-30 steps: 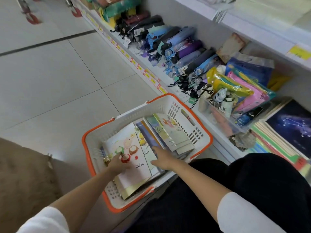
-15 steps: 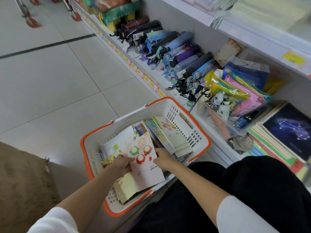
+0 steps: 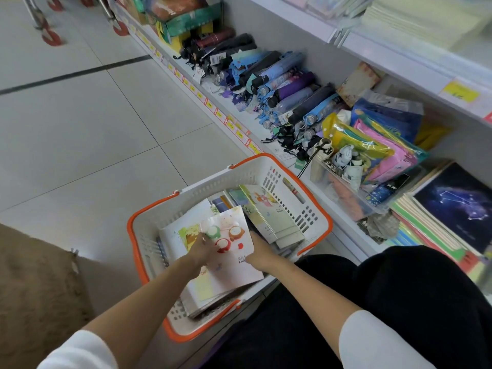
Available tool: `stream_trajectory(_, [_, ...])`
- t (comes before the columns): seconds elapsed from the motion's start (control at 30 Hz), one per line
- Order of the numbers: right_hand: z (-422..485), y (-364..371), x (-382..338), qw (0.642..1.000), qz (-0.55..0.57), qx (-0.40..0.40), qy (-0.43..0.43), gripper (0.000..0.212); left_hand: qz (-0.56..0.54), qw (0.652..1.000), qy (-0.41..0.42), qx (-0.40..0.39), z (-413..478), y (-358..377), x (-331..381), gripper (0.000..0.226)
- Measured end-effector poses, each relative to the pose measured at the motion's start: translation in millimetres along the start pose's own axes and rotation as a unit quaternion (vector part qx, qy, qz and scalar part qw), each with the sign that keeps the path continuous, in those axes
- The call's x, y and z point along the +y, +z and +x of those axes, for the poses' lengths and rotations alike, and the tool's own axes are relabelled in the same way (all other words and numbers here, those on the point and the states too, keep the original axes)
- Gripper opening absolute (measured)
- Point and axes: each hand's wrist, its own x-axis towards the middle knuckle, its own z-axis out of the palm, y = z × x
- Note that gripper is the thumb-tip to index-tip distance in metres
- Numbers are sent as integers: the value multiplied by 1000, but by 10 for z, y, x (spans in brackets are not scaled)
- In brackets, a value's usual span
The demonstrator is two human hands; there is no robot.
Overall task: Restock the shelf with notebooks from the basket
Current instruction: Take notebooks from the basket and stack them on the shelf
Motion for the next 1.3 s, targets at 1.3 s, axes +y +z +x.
stream_trajectory(1.3, [-1012, -1788, -366, 917, 319, 235, -43, 47, -195, 949, 217, -120, -769, 1014, 1679, 29])
